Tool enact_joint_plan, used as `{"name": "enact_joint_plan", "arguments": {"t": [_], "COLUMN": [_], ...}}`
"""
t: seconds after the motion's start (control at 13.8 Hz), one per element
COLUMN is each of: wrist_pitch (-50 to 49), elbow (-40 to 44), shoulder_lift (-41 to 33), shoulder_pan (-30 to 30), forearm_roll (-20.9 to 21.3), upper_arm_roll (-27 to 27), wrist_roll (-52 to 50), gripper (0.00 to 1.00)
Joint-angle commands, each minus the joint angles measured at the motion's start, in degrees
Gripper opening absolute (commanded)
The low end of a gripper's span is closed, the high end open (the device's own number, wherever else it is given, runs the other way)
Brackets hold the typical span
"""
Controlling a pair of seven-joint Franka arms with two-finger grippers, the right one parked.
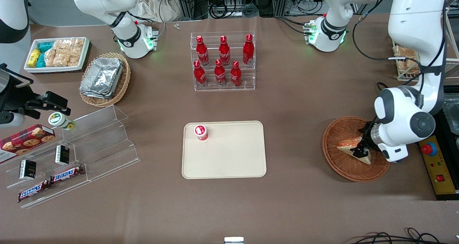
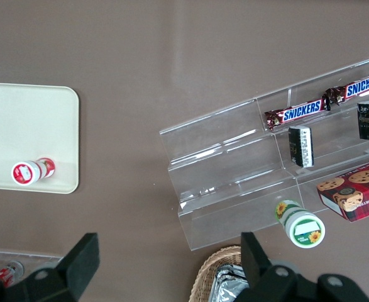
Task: Place sandwich from basket to tray
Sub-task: 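Lower the left gripper and grasp the wrapped sandwich wedge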
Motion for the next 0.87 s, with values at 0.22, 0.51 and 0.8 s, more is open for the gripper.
{"name": "enact_joint_plan", "arguments": {"t": [0.22, 0.51, 0.8], "wrist_pitch": [4.3, -3.6, -23.6], "elbow": [-0.6, 1.1, 12.0], "shoulder_lift": [0.4, -7.8, -11.0], "shoulder_pan": [0.1, -0.1, -2.0], "forearm_roll": [1.0, 1.1, 1.0], "upper_arm_roll": [-0.2, -0.5, -4.4], "wrist_roll": [-2.6, 0.1, 10.6], "gripper": [0.00, 0.00, 0.00]}}
